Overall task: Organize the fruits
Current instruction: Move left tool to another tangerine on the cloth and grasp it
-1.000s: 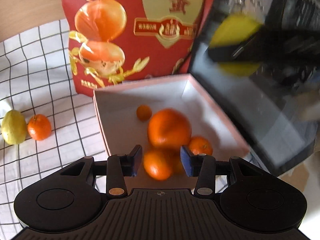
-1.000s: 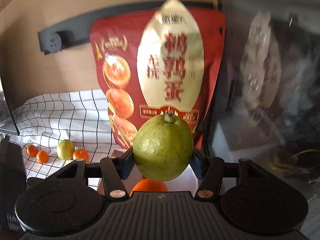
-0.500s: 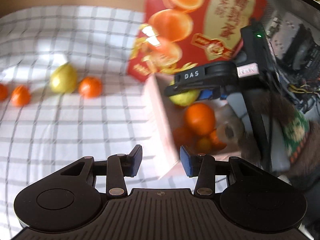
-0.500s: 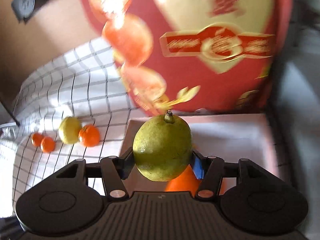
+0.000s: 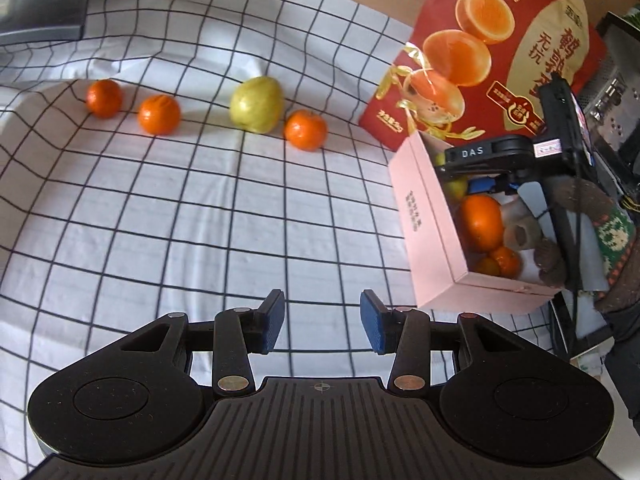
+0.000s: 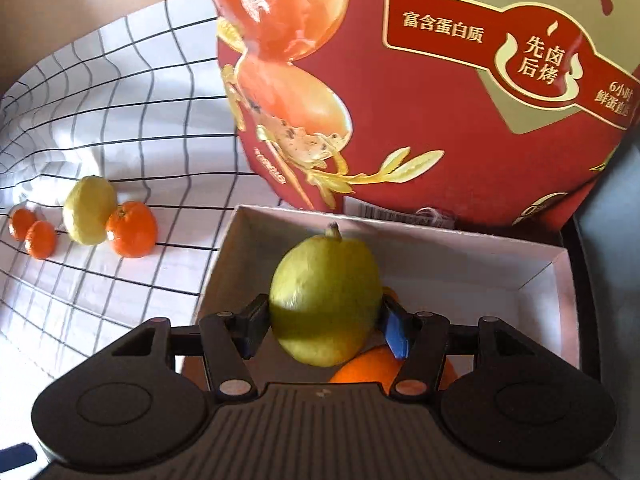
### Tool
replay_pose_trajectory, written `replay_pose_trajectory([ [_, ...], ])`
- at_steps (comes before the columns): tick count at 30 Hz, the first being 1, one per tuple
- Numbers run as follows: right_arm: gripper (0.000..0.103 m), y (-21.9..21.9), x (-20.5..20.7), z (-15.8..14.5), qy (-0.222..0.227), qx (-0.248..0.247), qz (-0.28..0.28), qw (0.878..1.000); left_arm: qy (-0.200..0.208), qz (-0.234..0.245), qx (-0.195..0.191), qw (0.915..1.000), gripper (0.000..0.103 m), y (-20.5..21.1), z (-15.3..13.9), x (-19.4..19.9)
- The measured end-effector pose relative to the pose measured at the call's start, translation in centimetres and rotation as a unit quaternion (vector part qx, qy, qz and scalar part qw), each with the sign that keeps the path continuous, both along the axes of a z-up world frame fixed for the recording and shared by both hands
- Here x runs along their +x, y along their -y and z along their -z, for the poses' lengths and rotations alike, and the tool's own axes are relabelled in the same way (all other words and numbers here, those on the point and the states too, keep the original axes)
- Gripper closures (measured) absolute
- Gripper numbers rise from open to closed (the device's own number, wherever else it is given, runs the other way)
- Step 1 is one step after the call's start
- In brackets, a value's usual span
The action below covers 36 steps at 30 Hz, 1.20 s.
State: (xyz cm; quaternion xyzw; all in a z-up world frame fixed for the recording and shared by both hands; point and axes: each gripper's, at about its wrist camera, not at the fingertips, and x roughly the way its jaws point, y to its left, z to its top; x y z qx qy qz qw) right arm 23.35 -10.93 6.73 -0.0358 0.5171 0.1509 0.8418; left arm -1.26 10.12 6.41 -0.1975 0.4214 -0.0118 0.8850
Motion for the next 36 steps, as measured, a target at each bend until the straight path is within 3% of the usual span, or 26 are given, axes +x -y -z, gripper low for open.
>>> replay_pose_trajectory([
  [9, 0.042, 1.1, -2.8, -2.8, 0.033, 0.032, 0.009, 0.999, 0.006, -0.010, 0.015, 0.9998, 0.057, -2.0, 0.1, -0.7],
  [19, 0.037, -1.0, -11.6, -7.2, 0.122, 0.052, 0.003, 0.991, 0.014, -0.078, 0.064, 0.9948, 0.057, -8.1, 0.5, -1.0],
  [23, 0.034, -3.9, -15.3, -6.8, 0.130, 0.062, -0.018, 0.989, 0.034, -0.086, 0.085, 0.9920, 0.057, -10.7, -0.1, -0.2],
  [31, 0.034, -10.1, -19.9, -3.8, 0.120, 0.034, -0.043, 0.991, 0.076, -0.076, 0.131, 0.9855, 0.057, -16.3, -0.5, 4.6],
  [36, 0.034, -11.8, -22.1, -2.5, 0.105, 0.023, -0.052, 0.993, 0.063, -0.065, 0.164, 0.9822, 0.057, -18.2, 0.8, 8.8],
])
